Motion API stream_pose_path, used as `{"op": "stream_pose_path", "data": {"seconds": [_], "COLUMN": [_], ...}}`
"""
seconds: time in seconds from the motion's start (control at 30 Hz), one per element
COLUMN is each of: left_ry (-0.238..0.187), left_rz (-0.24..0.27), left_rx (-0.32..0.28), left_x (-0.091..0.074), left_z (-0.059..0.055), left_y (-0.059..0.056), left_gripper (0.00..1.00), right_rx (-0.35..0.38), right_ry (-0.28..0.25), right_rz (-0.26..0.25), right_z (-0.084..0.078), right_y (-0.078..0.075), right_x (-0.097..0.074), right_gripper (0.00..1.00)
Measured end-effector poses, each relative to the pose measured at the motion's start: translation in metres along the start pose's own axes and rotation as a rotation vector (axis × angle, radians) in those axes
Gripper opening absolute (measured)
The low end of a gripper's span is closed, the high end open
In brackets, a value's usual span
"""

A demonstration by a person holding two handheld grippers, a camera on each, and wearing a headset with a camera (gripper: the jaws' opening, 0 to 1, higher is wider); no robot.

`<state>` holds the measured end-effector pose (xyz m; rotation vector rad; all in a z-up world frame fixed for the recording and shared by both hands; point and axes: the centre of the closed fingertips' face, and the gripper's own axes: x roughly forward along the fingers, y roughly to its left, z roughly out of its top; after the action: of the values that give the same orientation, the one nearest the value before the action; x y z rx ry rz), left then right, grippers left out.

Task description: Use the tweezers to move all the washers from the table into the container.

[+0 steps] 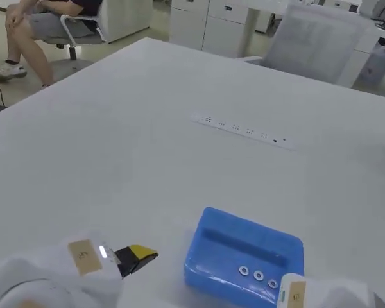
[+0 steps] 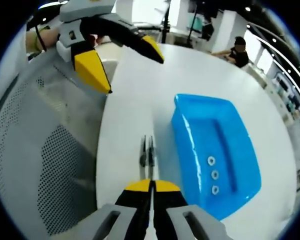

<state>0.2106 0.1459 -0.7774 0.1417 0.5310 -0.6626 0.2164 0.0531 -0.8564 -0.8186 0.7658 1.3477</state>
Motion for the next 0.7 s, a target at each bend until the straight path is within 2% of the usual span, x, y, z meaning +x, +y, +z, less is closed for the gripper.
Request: {"op": "stream_pose_path", "data": {"seconds": [0.03, 0.07, 0.13, 0.2, 0.27, 0.37, 0.43, 0.5, 0.63, 0.7], "left_ry": [0.015, 0.040, 0.060, 0.065, 0.087, 0.111, 0.119, 0.155, 0.226, 0.262], "left_rz": [-0.006, -0.007, -0.035, -0.074, -0.121, -0.171, -0.189, -0.228, -0.284, -0.310], "left_rx": [0.014, 0.058, 0.081, 0.083, 0.093, 0.119, 0.123, 0.155, 0.231, 0.239], "left_x": [0.000, 0.000, 0.001, 0.003, 0.005, 0.012, 0.020, 0.028, 0.043, 0.049], "left_z": [-0.001, -0.003, -0.004, -0.002, -0.002, 0.001, 0.005, 0.004, -0.001, -0.006], "left_y": [-0.001, -0.002, -0.009, -0.016, -0.023, -0.029, -0.030, -0.035, -0.043, -0.047], "left_gripper": [0.52, 0.50, 0.46, 0.42, 0.38, 0.30, 0.31, 0.31, 0.28, 0.28], "right_rx": [-0.007, -0.021, -0.012, 0.036, 0.085, 0.082, 0.099, 0.110, 0.105, 0.102], "right_ry": [-0.018, -0.027, -0.039, -0.109, -0.145, -0.137, -0.127, -0.117, -0.110, -0.106], "right_rz": [0.008, 0.009, -0.007, 0.002, 0.009, 0.008, 0.011, 0.003, 0.002, 0.011], "right_z": [0.001, 0.001, -0.001, 0.002, -0.002, -0.019, -0.032, -0.041, -0.048, -0.047], "right_y": [0.001, 0.001, -0.002, -0.002, -0.002, -0.003, -0.002, -0.002, -0.003, -0.003], "right_x": [-0.001, -0.002, -0.010, -0.017, -0.025, -0.034, -0.036, -0.036, -0.033, -0.029], "right_gripper": [0.00, 0.00, 0.00, 0.00, 0.04, 0.06, 0.06, 0.06, 0.04, 0.04]}}
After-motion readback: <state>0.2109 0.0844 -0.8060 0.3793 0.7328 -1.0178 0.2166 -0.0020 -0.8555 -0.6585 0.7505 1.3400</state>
